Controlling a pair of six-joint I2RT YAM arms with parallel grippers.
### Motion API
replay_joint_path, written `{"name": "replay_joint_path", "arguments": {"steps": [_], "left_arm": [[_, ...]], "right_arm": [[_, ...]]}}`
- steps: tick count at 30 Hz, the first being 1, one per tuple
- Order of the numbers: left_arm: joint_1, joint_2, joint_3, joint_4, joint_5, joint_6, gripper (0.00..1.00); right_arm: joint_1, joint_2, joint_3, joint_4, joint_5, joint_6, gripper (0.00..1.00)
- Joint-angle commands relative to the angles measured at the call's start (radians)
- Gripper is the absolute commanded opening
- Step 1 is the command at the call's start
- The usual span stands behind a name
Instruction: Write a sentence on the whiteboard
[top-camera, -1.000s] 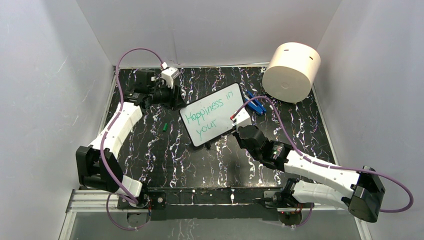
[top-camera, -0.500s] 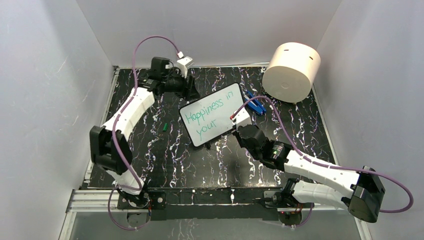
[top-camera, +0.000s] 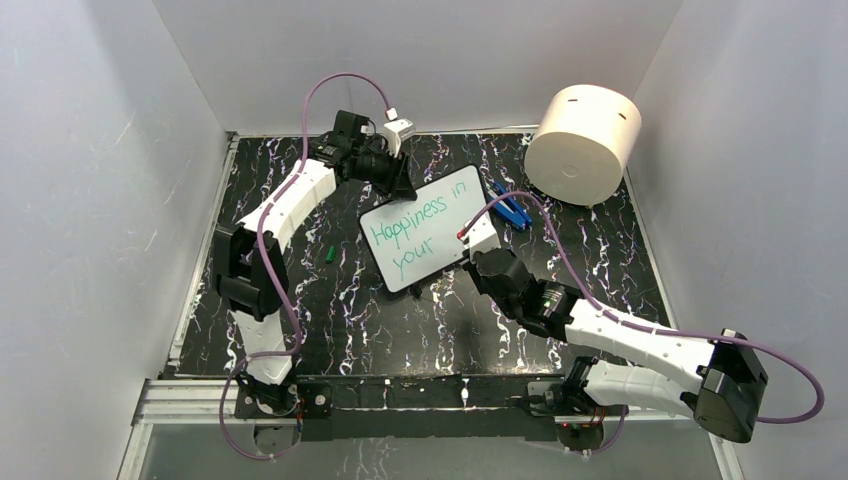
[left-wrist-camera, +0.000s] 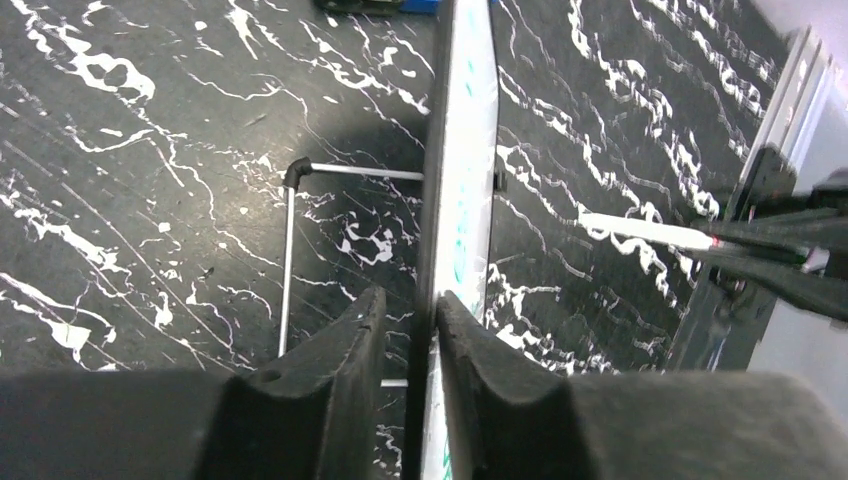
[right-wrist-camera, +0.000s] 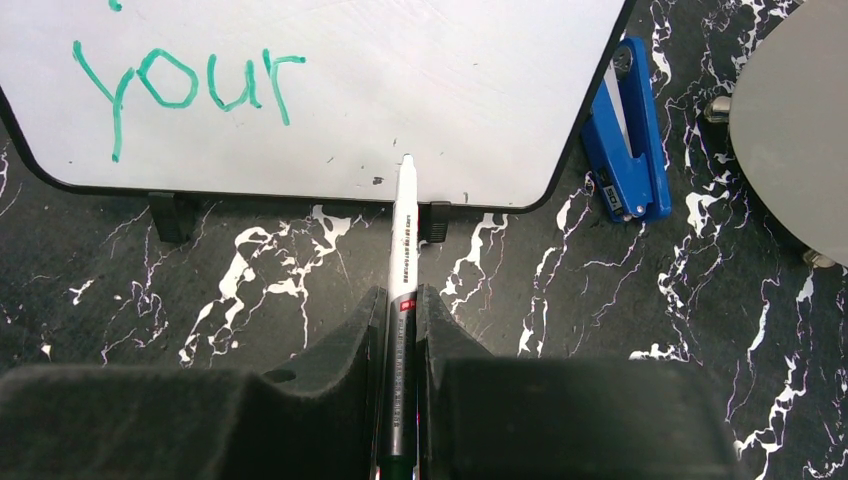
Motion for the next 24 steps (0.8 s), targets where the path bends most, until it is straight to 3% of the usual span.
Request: {"name": "replay_joint_path", "arguments": {"steps": [1, 8, 17, 24], "left_arm": [[-0.009, -0.013, 0.03, -0.092, 0.069, 0.069, 0.17], [-0.009, -0.058, -0.007, -0.17, 0.073, 0.171, 0.0], [-0.009, -0.094, -0.044, -0.225, 0.068, 0.24, 0.0], [-0.009, -0.118, -0.102, -0.203, 0.051, 0.232, 0.0]], "right_arm": [[-0.006, -0.002, 0.032, 0.058, -0.001, -0.02, 0.0], [-0.007, 0.0, 0.033, 0.056, -0.033, -0.043, 0.0], [0.004, 0.004, 0.049, 0.056, -0.075, -0.043, 0.0], [0.02, 0.027, 0.041, 0.146, -0.07, -0.043, 0.0]]}}
